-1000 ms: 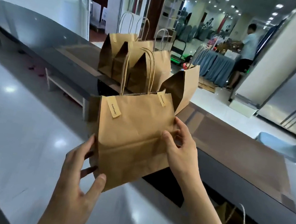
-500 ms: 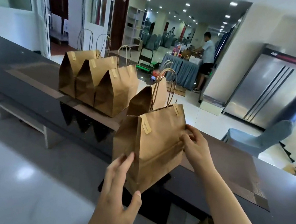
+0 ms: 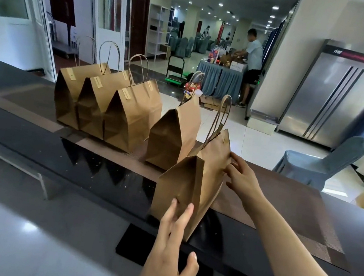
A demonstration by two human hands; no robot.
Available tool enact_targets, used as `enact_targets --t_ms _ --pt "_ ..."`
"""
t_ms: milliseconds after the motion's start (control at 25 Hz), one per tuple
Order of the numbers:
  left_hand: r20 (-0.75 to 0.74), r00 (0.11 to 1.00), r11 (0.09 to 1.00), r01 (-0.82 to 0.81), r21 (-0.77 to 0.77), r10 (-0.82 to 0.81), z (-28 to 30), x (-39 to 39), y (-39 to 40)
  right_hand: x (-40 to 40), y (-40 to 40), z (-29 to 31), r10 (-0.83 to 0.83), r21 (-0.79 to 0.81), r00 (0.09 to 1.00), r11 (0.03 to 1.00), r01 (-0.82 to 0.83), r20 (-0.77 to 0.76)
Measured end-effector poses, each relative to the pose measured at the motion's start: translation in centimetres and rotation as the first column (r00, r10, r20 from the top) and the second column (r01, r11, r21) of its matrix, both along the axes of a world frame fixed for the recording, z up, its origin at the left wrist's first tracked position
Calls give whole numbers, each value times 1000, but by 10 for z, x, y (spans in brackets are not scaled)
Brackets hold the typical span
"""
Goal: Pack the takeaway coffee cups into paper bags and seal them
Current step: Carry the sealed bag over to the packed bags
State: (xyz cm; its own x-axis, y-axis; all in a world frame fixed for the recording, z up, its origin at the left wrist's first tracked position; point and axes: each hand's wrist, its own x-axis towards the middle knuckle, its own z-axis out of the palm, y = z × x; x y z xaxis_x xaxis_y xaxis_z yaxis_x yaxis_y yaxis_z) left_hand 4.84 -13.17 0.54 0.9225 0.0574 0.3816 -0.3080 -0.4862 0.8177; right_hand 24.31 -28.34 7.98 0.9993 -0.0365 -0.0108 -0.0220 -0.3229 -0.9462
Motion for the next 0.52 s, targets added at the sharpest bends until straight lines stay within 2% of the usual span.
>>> enact_targets --t_ms 520 --pt "-105 986 991 130 -15 -130 7 76 -10 34 5 -20 5 33 1000 999 -5 -3"
